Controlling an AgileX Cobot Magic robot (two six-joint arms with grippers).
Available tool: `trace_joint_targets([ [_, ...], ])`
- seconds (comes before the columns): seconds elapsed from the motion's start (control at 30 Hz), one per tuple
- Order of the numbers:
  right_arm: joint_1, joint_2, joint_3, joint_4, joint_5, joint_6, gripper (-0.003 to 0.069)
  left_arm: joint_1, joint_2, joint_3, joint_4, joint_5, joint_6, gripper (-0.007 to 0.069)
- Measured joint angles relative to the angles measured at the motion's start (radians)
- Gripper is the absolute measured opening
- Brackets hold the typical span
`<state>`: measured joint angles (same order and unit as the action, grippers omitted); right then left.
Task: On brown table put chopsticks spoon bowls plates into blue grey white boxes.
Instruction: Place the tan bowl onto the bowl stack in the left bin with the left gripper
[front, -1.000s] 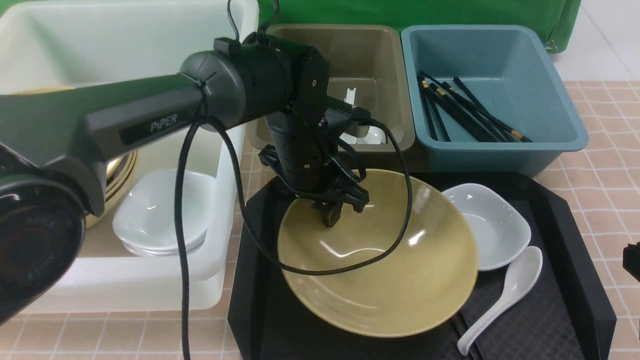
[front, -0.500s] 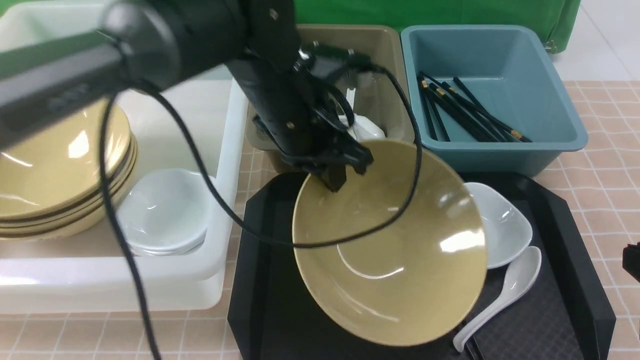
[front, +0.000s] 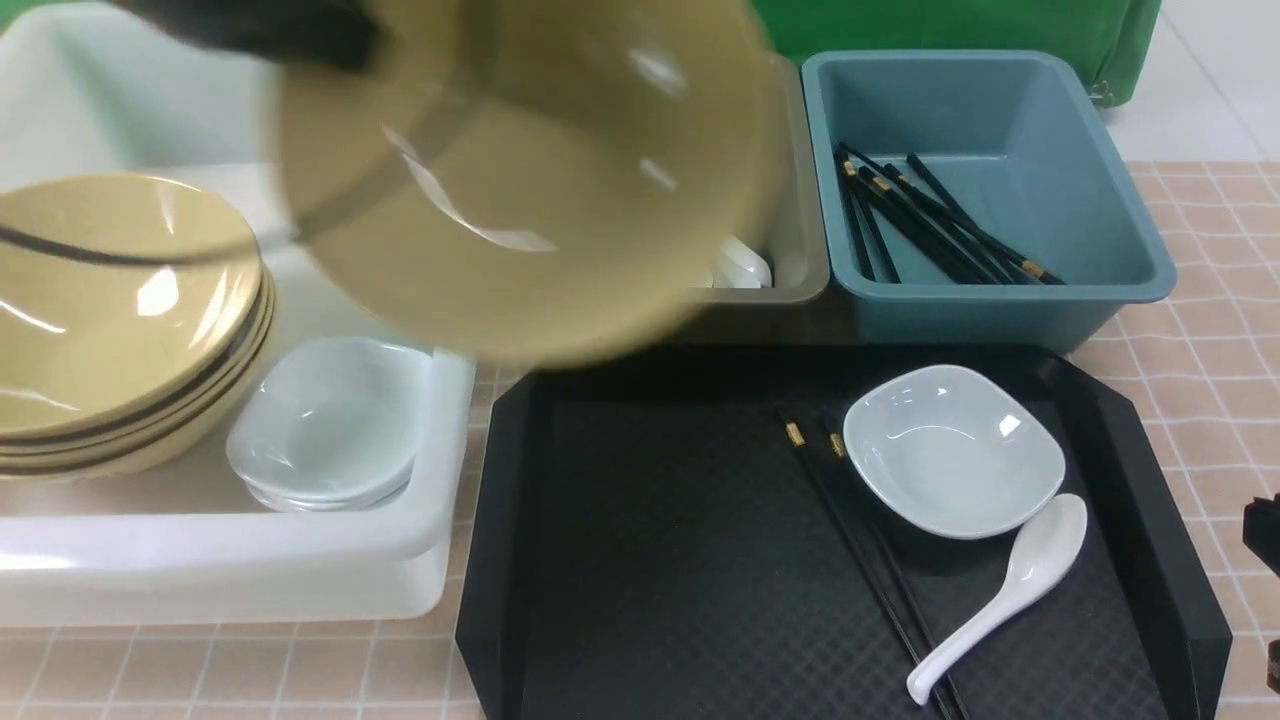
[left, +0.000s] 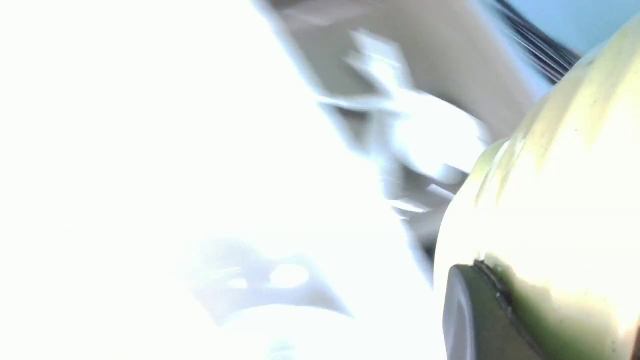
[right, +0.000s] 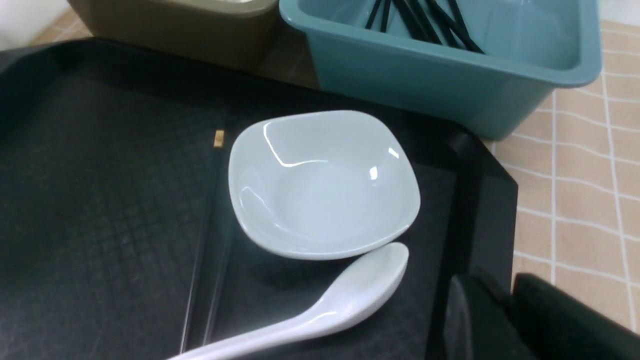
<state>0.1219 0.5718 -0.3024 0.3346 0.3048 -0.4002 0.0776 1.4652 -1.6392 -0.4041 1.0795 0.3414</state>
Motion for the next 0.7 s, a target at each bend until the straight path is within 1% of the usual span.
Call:
trace_joint_targets([
  [0.03, 0.0, 0.0, 0.0, 0.0, -0.003, 0.0, 0.0146, 0.059, -0.004, 0.0, 0.005, 0.0, -0.027, 0.0008],
  [0.07, 0.0, 0.0, 0.0, 0.001, -0.004, 0.0, 0.0146, 0.073, -0.005, 0.0, 0.007, 0.0, -0.027, 0.0008],
  [0.1, 0.0, 0.0, 0.0, 0.001, -0.007, 0.0, 0.0147, 0.167, -0.003, 0.0, 0.017, 0.007, -0.049, 0.0008],
  [0.17, 0.0, 0.0, 0.0, 0.002, -0.01, 0.0, 0.0149, 0.278, 0.008, 0.013, 0.035, 0.018, -0.061, 0.0008],
  [0.23, 0.0, 0.0, 0.0, 0.002, -0.013, 0.0, 0.015, 0.365, 0.019, 0.037, 0.043, 0.025, -0.063, 0.0008],
  [0.3, 0.0, 0.0, 0.0, 0.002, -0.016, 0.0, 0.0151, 0.429, 0.031, 0.073, 0.044, 0.007, -0.075, 0.0008],
  [0.4, 0.0, 0.0, 0.0, 0.002, -0.016, 0.0, 0.0151, 0.465, 0.054, 0.118, 0.048, -0.035, -0.097, 0.0008],
  [0.5, 0.0, 0.0, 0.0, 0.004, -0.016, 0.0, 0.0152, 0.468, 0.08, 0.153, 0.061, -0.082, -0.113, 0.0013],
  [0.6, 0.0, 0.0, 0.0, 0.005, -0.016, 0.0, 0.0153, 0.467, 0.119, 0.178, 0.08, -0.127, -0.122, 0.0048],
  [0.7, 0.0, 0.0, 0.0, 0.006, -0.016, 0.0, 0.0153, 0.469, 0.148, 0.18, 0.093, -0.161, -0.131, 0.0112],
])
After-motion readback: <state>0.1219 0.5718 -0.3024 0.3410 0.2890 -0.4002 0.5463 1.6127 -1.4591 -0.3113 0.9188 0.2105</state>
